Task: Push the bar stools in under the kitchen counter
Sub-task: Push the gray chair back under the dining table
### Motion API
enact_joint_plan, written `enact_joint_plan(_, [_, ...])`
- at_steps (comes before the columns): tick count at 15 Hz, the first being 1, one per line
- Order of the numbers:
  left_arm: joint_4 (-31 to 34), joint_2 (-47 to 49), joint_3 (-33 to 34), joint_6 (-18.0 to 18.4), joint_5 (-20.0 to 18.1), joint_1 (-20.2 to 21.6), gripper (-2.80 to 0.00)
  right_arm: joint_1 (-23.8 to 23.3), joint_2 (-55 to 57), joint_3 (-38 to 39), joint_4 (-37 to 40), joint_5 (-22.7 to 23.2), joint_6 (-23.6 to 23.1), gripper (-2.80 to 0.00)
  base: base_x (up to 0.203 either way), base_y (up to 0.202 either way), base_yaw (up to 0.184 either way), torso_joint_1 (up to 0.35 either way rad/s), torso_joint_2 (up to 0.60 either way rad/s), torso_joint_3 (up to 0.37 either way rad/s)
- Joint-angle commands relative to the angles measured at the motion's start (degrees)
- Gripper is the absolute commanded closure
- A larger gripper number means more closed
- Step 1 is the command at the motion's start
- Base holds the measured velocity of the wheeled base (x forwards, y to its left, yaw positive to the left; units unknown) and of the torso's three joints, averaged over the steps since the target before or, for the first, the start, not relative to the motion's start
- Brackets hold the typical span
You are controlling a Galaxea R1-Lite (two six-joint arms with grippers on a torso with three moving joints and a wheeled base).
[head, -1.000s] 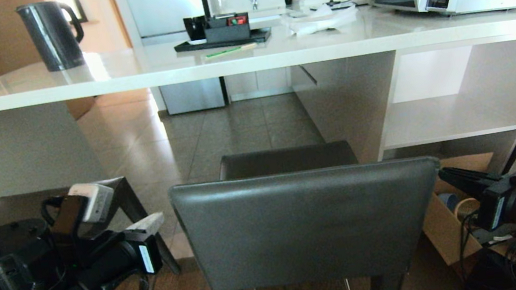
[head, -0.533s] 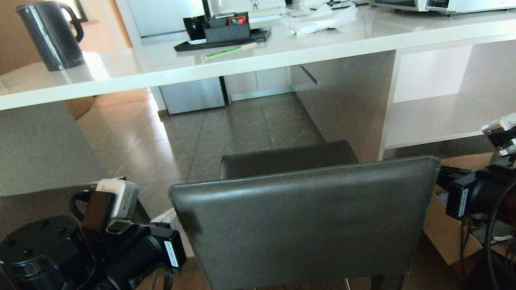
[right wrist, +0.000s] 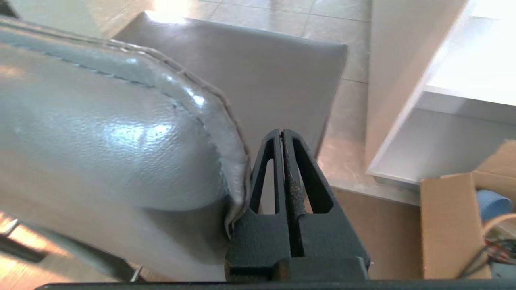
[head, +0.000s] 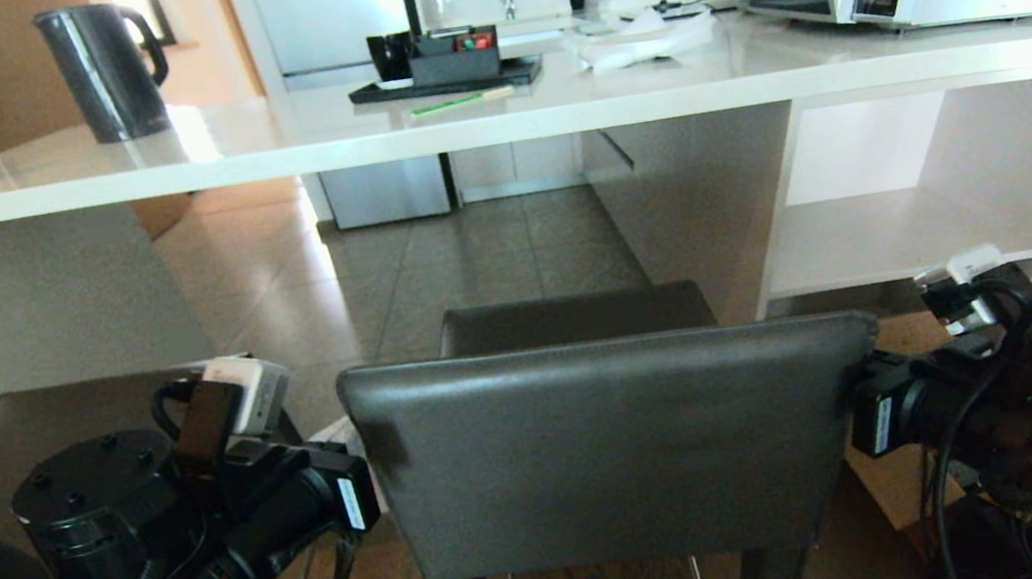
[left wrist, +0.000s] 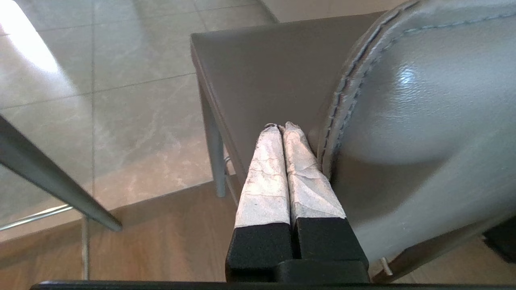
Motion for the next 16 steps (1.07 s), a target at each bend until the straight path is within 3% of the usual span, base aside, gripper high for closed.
enact_joint_plan(1, [-0.43,0.64,0.14,-0.06,-0.70,-0.75,0.00,1.72,0.92,-0.65,-0.47,1.15,0.13,0.00,0.000,0.000,0.000,0.000,0.00,0.000])
enact_joint_plan(8, [-2.53,5.23,0.05,0.06,-0.44,-3.24,0.00,2.68,7.80,-11.15,-1.60,1.19,0.30,0.00,0.000,0.000,0.000,0.000,0.00,0.000])
enact_joint_plan(12, [-2.62,8.43,-1.92,-0.02,0.03,-3.35,0.00,2.30,8.66,-7.13,-3.60,0.92,0.33,0.00,0.000,0.000,0.000,0.000,0.00,0.000])
enact_joint_plan(16, [-2.61,13.45,-9.25,0.02,2.06,-3.19,0.00,0.71,9.99,-1.32,-4.57,1.29,3.50,0.00,0.000,0.000,0.000,0.001,0.00,0.009])
